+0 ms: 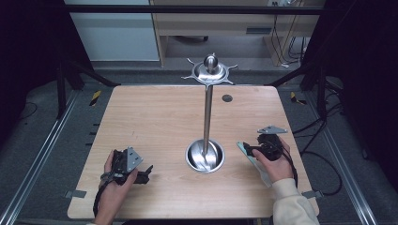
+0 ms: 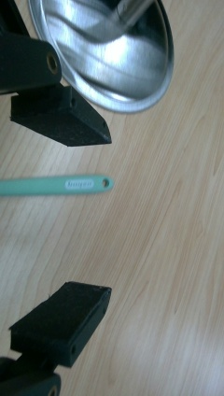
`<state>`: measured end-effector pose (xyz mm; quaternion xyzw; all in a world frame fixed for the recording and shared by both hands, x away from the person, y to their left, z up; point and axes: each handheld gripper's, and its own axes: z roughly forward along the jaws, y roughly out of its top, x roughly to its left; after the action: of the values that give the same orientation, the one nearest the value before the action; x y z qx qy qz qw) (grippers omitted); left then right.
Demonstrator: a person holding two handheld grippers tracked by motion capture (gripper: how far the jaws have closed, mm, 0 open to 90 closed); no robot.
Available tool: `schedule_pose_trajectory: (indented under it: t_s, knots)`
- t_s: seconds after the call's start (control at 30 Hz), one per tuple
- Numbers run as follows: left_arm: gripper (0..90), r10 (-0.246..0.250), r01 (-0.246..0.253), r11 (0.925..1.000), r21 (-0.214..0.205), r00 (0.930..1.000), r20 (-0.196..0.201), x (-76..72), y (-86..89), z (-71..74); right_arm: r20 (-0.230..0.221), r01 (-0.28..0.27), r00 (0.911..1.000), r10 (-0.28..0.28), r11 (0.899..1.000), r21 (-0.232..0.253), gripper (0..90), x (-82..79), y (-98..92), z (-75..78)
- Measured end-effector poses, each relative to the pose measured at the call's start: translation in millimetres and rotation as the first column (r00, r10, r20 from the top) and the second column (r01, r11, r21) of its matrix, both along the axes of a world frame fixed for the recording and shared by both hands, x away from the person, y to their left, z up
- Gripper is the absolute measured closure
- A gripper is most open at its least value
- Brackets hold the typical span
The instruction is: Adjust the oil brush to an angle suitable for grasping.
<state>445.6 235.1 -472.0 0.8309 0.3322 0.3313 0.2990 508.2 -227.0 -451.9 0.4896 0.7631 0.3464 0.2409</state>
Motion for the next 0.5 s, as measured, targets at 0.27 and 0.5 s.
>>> schedule_pose_trajectory:
  t_s: [0.27, 0.5]
  knots:
    - [2.6, -0.003, 0.003, 1.0000, 0.005, 1.0000, -0.001, -0.6, -0.8, 0.1, -0.008, -0.126, 0.9920, 0.126, 0.990, -0.061, 45.0, -5.9, 27.7, 1.0]
    - [2.6, -0.003, 0.003, 0.9999, 0.010, 1.0000, -0.001, 0.1, -0.9, -0.3, -0.026, -0.221, 0.9753, 0.219, 0.970, -0.103, 66.6, -7.0, 40.3, -3.5]
